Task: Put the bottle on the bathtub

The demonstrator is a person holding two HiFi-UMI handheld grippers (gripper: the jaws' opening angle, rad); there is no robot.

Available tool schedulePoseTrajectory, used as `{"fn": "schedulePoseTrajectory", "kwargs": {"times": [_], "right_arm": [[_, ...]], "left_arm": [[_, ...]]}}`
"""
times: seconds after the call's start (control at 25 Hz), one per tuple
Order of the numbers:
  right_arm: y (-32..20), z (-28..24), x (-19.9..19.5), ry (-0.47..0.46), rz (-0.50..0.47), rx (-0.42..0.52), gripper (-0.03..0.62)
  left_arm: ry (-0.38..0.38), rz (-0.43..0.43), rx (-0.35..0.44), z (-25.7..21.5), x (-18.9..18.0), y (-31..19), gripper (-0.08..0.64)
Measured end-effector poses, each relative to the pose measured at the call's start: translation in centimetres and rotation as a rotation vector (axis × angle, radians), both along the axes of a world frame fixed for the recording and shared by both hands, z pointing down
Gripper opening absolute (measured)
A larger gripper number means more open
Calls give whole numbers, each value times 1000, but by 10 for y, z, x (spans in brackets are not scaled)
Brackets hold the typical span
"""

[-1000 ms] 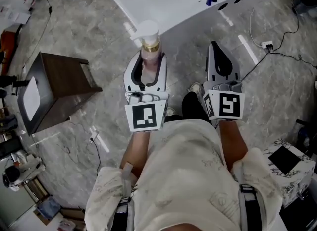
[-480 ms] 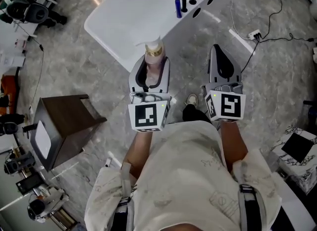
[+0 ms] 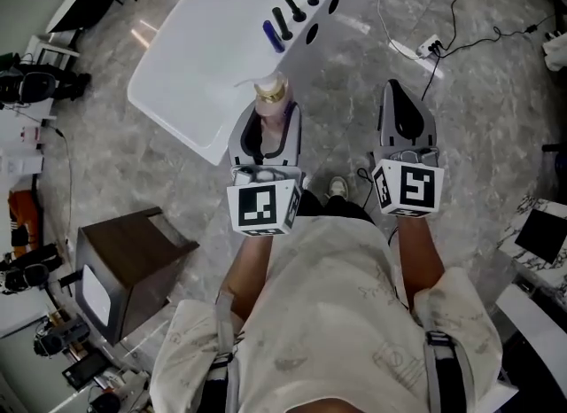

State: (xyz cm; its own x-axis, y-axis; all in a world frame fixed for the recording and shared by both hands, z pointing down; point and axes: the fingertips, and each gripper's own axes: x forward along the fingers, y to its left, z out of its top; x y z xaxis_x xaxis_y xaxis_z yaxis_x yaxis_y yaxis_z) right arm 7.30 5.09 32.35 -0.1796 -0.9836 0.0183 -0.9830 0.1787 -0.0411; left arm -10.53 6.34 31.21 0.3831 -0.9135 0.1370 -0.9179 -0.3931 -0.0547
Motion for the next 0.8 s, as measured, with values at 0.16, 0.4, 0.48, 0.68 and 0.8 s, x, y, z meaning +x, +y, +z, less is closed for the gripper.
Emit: {"fn": "schedulePoseTrajectory", "kwargs": {"times": [0.16,0.4,0.48,0.68,0.8], "right_arm": [[-9,9,17,8,48,-32,-11],[-34,17,29,39,102,-60,-11],[-48,19,32,52,118,-72,-11],[-99,7,29,71,144,-65,-11],[-130,-4,27,80,155,-51,-11]], "left_arm": [[8,44,-17,7,14,-19,210],[29,98,-12,21,33,-60,210],[43,131,-10,23,41,-77,210],[56,176,0,19,45,-132,209],[40,182,18,14,40,-167,209]]}}
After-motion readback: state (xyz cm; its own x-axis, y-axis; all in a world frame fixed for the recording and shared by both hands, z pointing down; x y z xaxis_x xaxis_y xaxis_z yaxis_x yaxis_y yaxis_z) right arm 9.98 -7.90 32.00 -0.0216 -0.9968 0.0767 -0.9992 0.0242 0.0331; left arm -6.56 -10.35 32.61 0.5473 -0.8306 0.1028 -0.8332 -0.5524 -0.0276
